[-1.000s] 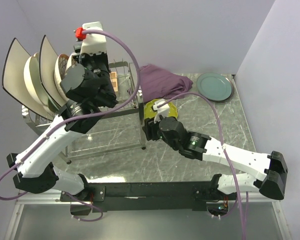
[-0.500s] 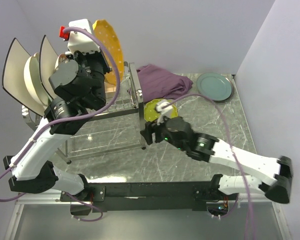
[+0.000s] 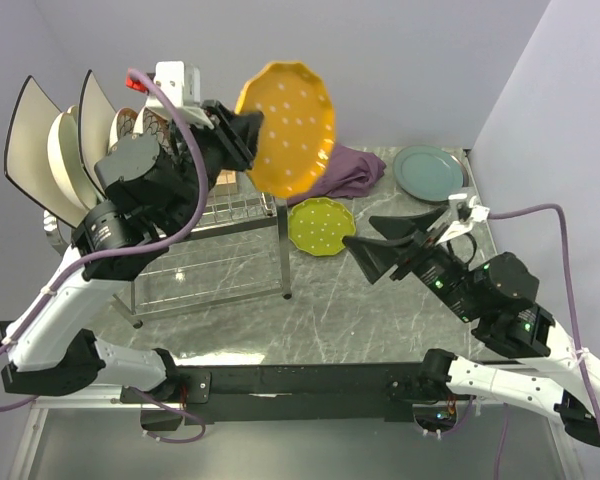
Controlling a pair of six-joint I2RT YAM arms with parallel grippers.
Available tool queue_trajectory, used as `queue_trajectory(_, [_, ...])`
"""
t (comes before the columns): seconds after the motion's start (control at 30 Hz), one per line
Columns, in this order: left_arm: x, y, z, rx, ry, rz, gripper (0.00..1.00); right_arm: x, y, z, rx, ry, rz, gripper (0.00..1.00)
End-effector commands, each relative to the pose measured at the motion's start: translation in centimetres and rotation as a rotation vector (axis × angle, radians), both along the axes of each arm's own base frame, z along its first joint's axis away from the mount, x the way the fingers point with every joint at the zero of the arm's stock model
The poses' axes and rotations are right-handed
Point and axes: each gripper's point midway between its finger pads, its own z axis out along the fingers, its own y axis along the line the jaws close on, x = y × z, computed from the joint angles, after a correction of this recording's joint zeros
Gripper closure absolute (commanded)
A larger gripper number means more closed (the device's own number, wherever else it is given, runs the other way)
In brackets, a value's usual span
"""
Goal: Unload the plates from the dish rack
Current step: Unload the plate from the dish rack, then place the plate at the center of the board.
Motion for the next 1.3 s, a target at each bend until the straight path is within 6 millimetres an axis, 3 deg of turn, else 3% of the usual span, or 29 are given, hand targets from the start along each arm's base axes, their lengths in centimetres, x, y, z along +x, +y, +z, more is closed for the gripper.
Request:
queue_trajectory(0.0, [-5.4, -1.3, 6.2, -0.292, -0.125, -0.326, 0.99, 0.0, -1.2, 4.6, 0.178, -0.008, -0.026, 0.0])
queue_trajectory(0.13, [-6.9, -2.3, 5.4, -0.32, -0.119, -0.435, 0.99, 1.2, -3.0, 5.8, 0.291, 0.045, -0.124, 0.02])
queue_trajectory(0.37, [-9.0, -3.9, 4.0, -0.339, -0.115, -0.585, 0.99, 1.6, -2.1, 6.5, 0.332, 0.024, -0.112, 0.12])
queue_trajectory(0.57, [-9.8, -3.9, 2.9, -0.36, -0.114, -0.629, 0.99, 3.0, -2.5, 4.1, 0.35, 0.091, -0.194, 0.18])
queue_trajectory(0.7, [-9.2, -4.3, 2.0, -0.347, -0.098, -0.607, 0.99, 3.8, -2.8, 3.1, 0.31, 0.101, -0.255, 0.17])
queue_trajectory(0.93, [-8.3, -4.0, 1.6, -0.32, -0.101, -0.553, 0.99, 5.3, -5.4, 1.9, 0.227, 0.093, -0.425, 0.13])
queue_trajectory(1.13, [-8.6, -4.9, 1.7, -0.325, -0.101, -0.592, 0.99, 5.3, -2.9, 0.5, 0.134, 0.094, -0.32, 0.12])
queue_trajectory(1.23, [-8.9, -5.7, 1.5, -0.323, -0.089, -0.635, 0.99, 4.8, -2.0, 0.3, 0.157, 0.07, -0.249, 0.2])
queue_trajectory(1.27, [-9.0, -6.0, 1.5, -0.322, -0.087, -0.645, 0.99, 4.0, -2.0, 0.9, 0.184, 0.049, -0.199, 0.27])
